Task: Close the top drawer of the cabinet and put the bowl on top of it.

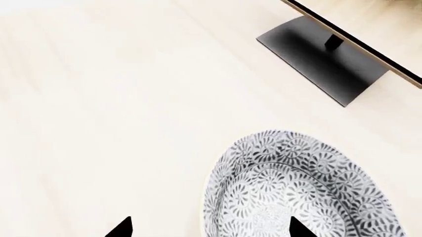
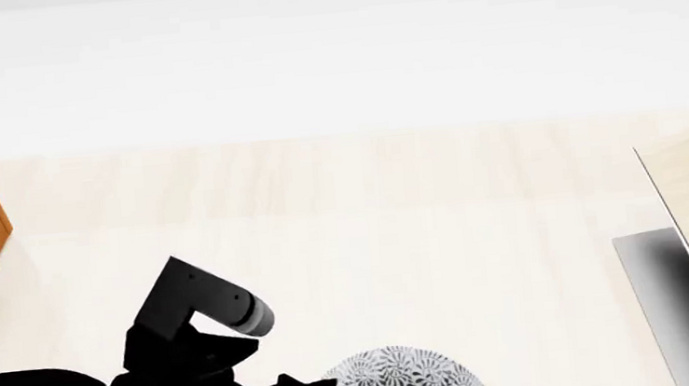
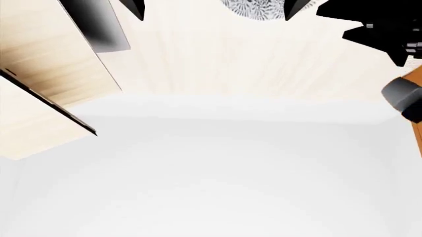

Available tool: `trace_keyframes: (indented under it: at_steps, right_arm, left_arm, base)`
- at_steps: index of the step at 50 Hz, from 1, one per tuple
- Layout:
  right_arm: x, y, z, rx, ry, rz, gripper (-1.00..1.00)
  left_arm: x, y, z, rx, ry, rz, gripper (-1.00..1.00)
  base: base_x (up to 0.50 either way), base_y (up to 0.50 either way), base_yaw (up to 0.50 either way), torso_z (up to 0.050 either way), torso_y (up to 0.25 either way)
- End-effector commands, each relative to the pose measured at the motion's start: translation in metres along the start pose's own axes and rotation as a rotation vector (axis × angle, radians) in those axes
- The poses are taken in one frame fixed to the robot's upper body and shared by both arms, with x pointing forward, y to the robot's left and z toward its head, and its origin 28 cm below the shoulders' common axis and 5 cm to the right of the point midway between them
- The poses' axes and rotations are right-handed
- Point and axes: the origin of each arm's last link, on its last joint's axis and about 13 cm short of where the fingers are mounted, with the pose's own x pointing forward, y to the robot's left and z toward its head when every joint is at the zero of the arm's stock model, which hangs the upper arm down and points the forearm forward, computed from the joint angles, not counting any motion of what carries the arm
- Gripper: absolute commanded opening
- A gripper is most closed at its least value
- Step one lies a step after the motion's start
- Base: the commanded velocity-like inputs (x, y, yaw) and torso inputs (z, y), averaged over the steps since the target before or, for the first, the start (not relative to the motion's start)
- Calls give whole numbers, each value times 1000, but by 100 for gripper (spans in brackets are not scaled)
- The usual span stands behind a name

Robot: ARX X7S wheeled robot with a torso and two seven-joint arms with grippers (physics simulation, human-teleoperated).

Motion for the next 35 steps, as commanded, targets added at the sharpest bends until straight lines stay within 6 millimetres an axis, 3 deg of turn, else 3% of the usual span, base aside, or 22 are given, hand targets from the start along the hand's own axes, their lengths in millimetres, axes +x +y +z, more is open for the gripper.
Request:
trace_keyframes:
  at_steps: [1,3,6,35]
  right_arm:
    - [1,-1,-1,1,4,-2,100]
    - [1,-1,-13,3,5,-4,100]
    - [0,-1,-1,4,5,-5,100]
    - [-1,-1,-3,7,9,-6,100]
  left_arm:
    - [10,2,-3,-15,12,-17,100]
    - [11,3,-3,-21,11,-17,100]
    - [14,4,-5,-29,16,-19,100]
    - [27,10,-17,-71,36,-37,100]
  base:
    - [0,0,0,0,0]
    - [0,0,0,0,0]
    - [0,0,0,0,0]
    - [0,0,0,0,0]
